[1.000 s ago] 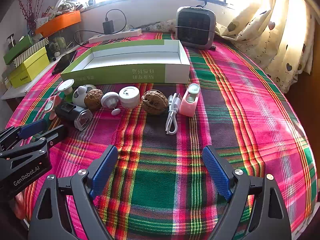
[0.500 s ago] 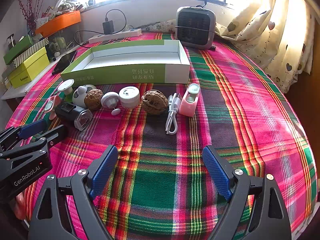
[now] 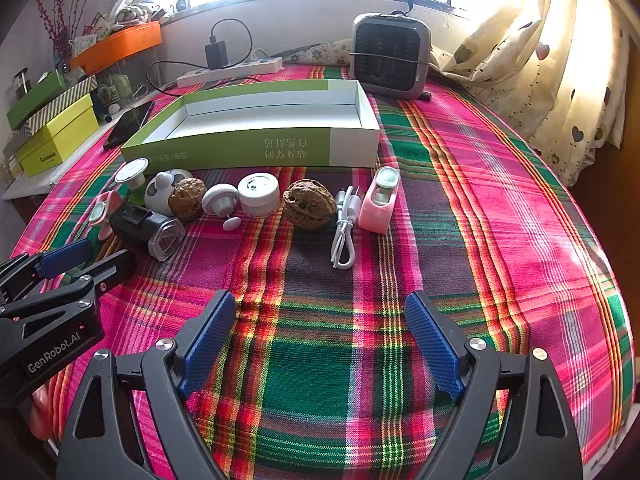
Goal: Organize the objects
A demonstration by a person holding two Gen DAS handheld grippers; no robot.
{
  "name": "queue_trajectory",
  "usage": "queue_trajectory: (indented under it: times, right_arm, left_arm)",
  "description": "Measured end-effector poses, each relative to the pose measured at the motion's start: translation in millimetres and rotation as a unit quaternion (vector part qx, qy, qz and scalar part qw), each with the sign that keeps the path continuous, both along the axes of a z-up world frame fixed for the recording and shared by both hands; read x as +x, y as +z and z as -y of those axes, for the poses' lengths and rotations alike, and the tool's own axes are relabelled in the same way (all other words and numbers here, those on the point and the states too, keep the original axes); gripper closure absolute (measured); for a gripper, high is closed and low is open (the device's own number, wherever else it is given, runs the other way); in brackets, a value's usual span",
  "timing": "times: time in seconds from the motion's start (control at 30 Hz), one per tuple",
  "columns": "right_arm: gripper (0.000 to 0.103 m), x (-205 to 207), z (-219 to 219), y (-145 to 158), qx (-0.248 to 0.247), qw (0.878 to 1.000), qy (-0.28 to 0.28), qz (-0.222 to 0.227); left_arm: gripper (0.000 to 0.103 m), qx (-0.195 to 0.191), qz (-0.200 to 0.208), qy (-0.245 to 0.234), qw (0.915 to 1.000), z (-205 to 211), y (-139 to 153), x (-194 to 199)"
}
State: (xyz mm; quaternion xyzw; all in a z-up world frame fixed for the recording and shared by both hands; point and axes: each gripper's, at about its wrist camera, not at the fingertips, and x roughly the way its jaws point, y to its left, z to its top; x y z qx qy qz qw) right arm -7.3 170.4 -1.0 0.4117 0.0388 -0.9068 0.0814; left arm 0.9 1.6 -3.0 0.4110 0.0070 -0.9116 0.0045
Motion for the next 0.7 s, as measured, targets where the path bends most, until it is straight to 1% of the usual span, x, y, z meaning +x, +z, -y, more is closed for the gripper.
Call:
queue_trajectory:
  times: [0.37,0.53,0.6,0.7]
  right_arm:
    - [0.016,0,-1,0,0.0,1.0,0.001,0.0]
    - [0.016,1,0,-1,0.0,1.0,0.021,0.004]
    - [0.016,1,-7,1,-0.003,0.999,0.032,0.004]
    - [0.016,1,-19,1,-0.005,1.0,0.019,0.004]
  left_arm:
    - [0.047,0.002,0.004,-0.003,1.0,0,0,0]
    - [0.047,0.003,0.005,-0.033,0.9994,4,2,-1]
    - [0.047,0.003,0.006,-0.045,0.999,7,2,-1]
    - [0.047,0.006,0.005,-0.047,0.9989,11,3,-2]
